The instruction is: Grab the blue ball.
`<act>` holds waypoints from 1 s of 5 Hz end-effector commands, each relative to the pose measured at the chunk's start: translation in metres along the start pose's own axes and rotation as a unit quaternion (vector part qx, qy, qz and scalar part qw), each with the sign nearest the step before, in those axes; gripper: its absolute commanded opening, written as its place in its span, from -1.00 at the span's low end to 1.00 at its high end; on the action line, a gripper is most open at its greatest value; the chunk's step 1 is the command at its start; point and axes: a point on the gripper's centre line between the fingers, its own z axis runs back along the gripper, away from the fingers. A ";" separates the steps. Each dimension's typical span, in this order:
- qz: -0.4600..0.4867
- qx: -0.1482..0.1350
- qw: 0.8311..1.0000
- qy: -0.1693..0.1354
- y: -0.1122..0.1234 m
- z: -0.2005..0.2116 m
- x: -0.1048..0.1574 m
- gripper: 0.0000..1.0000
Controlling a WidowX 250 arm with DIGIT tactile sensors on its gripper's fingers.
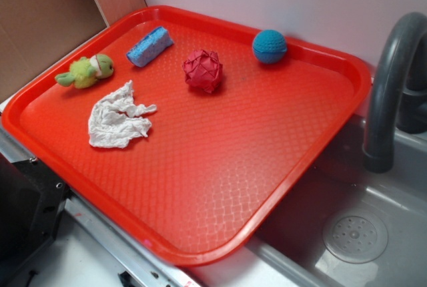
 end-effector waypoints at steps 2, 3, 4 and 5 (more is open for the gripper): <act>0.039 -0.005 0.997 -0.066 -0.005 -0.016 0.030 1.00; 0.048 -0.005 0.994 -0.097 -0.009 -0.032 0.060 1.00; 0.023 -0.059 0.992 -0.112 -0.019 -0.061 0.099 1.00; -0.002 -0.059 0.991 -0.122 -0.029 -0.102 0.146 1.00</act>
